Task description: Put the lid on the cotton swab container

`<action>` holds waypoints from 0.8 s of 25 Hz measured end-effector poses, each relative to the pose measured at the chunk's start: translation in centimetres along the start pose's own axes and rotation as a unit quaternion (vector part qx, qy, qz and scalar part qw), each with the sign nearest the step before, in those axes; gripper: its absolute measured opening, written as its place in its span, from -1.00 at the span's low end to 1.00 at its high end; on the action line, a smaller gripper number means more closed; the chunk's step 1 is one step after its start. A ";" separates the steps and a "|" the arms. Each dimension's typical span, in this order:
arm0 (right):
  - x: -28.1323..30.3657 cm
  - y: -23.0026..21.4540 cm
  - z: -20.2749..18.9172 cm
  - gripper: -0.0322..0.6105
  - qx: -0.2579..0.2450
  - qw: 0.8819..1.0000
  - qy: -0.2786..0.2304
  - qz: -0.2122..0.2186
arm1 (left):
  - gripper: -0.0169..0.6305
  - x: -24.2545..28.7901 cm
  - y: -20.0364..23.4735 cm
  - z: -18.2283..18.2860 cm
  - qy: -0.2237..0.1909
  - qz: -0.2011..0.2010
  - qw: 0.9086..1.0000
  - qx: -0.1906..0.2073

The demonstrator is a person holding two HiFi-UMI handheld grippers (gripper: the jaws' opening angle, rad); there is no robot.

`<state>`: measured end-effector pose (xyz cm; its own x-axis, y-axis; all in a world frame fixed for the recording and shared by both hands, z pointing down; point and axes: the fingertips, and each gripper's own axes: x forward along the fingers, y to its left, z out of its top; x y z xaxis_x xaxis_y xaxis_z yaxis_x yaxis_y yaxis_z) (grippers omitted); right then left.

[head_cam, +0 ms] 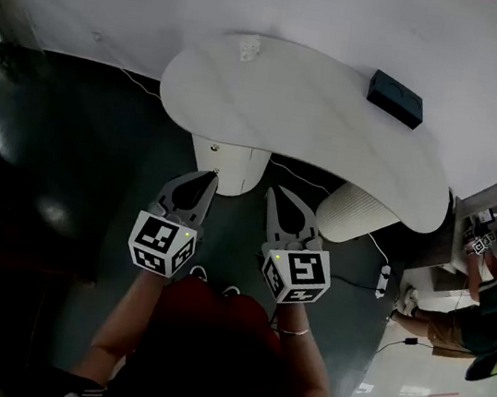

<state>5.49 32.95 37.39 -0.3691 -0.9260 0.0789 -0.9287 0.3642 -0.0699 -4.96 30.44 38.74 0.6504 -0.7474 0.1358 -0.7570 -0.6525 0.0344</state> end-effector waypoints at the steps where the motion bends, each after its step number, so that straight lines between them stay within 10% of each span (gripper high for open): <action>1: 0.0 -0.3 0.0 -0.85 -0.002 1.000 0.000 0.002 | -0.85 0.3 -0.2 0.0 -0.001 0.001 1.000 0.000; 20: 2.1 -5.2 -1.2 -0.85 0.033 0.999 0.019 0.017 | -0.85 4.7 1.4 0.0 0.016 0.033 0.999 0.006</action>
<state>9.53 29.22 39.08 -0.4021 -0.9085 0.1136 -0.9120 0.3864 -0.1377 -3.00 26.04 39.40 0.5972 -0.7843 0.1680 -0.7969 -0.6040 0.0131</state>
